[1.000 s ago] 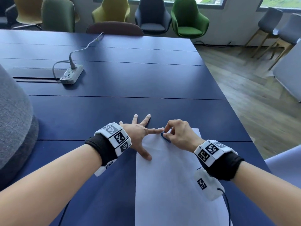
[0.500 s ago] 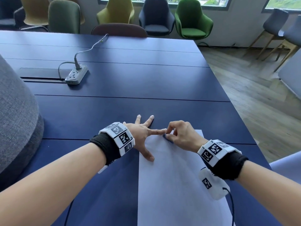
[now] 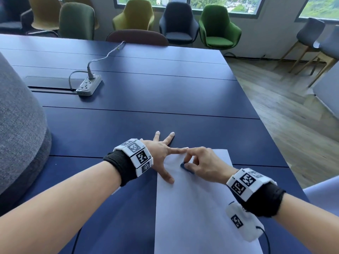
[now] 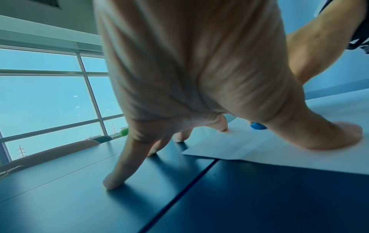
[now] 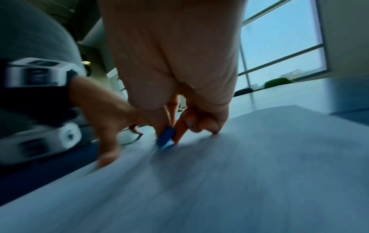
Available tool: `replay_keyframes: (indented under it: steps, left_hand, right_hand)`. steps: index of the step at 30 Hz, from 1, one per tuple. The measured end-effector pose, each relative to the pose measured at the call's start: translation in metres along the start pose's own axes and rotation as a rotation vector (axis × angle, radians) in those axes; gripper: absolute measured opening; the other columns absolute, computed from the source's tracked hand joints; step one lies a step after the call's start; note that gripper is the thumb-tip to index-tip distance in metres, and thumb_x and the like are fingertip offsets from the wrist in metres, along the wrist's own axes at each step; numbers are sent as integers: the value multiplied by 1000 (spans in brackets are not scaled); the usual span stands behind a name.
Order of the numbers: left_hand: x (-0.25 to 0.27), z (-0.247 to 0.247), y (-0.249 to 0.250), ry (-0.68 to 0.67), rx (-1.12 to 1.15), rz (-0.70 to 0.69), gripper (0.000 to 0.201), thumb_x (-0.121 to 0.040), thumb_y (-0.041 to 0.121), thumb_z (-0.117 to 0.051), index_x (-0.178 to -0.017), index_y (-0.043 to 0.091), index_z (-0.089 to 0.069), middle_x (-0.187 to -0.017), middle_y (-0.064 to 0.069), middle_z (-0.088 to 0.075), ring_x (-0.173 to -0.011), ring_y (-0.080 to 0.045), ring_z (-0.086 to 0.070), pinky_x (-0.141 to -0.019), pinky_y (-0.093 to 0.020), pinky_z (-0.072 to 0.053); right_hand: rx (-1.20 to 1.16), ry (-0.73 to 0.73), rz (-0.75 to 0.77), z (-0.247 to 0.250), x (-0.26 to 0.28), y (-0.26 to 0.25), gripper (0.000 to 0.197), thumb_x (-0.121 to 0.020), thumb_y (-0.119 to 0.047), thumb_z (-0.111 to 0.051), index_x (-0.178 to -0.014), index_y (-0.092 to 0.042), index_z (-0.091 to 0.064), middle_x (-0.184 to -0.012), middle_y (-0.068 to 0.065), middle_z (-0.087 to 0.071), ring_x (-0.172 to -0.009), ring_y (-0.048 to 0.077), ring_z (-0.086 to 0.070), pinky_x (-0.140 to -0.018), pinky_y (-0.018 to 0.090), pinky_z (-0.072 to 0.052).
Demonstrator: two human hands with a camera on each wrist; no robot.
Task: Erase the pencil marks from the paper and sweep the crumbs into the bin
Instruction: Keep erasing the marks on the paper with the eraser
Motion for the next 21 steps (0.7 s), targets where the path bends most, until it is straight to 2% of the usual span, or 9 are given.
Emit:
replay_keyframes:
  steps: [4, 8, 11, 13, 17, 21]
  left_hand:
    - [2, 1, 1, -4, -5, 7, 112, -55, 80, -71, -130, 76, 12, -157, 12, 31, -144, -39, 23, -103, -78, -14]
    - [2, 1, 2, 0, -15, 6, 113, -54, 81, -71, -129, 77, 12, -157, 12, 30, -145, -39, 22, -102, -78, -16]
    - [2, 1, 1, -11, -7, 9, 112, -55, 80, -71, -130, 76, 12, -157, 12, 31, -145, -39, 23, -103, -78, -15]
    - [1, 1, 2, -15, -10, 11, 113, -55, 80, -72, -130, 76, 12, -157, 12, 31, -144, -39, 24, -102, -78, -16]
    - [1, 0, 1, -19, -20, 12, 114, -53, 81, -72, -129, 77, 13, -156, 13, 32, -144, -39, 24, -102, -78, -18]
    - [0, 1, 1, -24, -19, 14, 115, -52, 81, -72, -129, 77, 13, -156, 13, 32, -144, -39, 24, -102, -78, -18]
  right_hand:
    - [-6, 96, -83, 14, -8, 14, 8, -86, -24, -65, -81, -19, -63, -65, -5, -55, -59, 8, -52, -49, 12, -36]
    - [11, -50, 4, -3, 3, -2, 6, -85, -23, -65, -82, -18, -66, -64, -6, -56, -55, 4, -50, -52, 12, -37]
    - [9, 62, -81, 15, -7, 10, 7, -86, -25, -66, -84, -18, -66, -66, -4, -57, -60, 7, -53, -54, 18, -38]
    - [-12, 91, -97, 15, -6, 13, 6, -86, -24, -65, -83, -19, -65, -65, -3, -57, -59, 8, -52, -50, 15, -36]
    - [-17, -114, 31, -5, 9, -4, 4, -84, -22, -68, -80, -20, -68, -61, -9, -55, -51, 1, -50, -52, 10, -38]
    - [20, 33, -40, 16, -8, 10, 6, -85, -24, -67, -85, -18, -69, -65, -6, -59, -59, 4, -53, -52, 11, -37]
Point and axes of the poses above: each hand's wrist, its own x-axis away from the middle knuckle, its own z-axis out of the back of the hand, y = z × x, the point moved 4 cm from there along -x, towards the middle knuckle
